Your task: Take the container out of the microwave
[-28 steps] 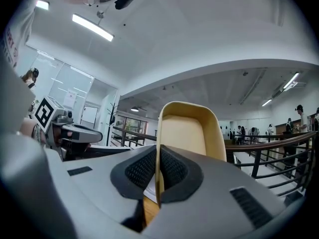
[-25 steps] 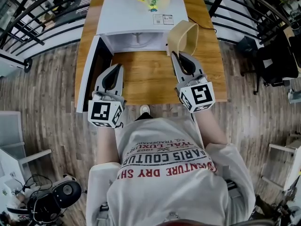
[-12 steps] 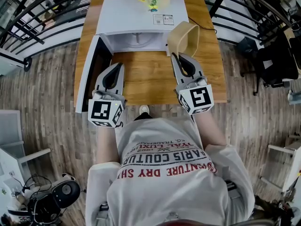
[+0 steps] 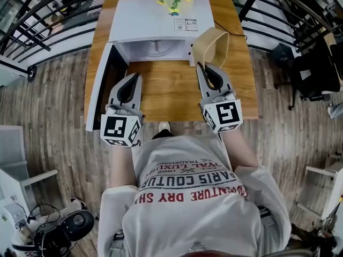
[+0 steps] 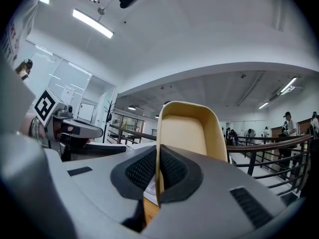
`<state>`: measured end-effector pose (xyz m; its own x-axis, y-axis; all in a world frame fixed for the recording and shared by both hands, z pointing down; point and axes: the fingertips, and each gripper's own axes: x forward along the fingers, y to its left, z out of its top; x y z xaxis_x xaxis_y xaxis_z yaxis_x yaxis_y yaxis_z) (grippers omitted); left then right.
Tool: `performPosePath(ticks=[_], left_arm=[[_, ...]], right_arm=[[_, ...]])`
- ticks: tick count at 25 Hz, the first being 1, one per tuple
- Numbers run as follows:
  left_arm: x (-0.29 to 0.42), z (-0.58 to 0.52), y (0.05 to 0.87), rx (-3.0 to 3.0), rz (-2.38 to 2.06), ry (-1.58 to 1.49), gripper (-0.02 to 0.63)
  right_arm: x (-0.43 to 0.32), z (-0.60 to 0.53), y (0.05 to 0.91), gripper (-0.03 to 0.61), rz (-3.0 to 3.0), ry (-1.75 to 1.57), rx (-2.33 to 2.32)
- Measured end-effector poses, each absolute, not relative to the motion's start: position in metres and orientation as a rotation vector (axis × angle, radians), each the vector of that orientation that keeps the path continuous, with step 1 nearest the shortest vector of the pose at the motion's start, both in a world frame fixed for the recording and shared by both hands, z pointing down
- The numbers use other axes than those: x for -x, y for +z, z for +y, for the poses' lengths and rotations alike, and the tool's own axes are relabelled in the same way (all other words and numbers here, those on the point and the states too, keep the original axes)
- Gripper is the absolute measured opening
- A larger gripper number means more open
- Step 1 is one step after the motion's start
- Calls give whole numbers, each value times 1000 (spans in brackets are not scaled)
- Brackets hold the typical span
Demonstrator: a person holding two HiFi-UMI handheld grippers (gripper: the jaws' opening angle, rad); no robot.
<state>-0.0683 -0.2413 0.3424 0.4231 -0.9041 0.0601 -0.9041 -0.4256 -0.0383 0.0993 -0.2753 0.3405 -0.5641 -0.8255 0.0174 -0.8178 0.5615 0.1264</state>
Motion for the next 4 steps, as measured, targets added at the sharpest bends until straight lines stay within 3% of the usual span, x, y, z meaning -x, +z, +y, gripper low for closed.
performPosePath(ticks=[4], left_arm=[[74, -251, 342, 2656, 1687, -98, 12]], right_arm=[[-95, -283, 342, 31, -2704, -169, -1436]])
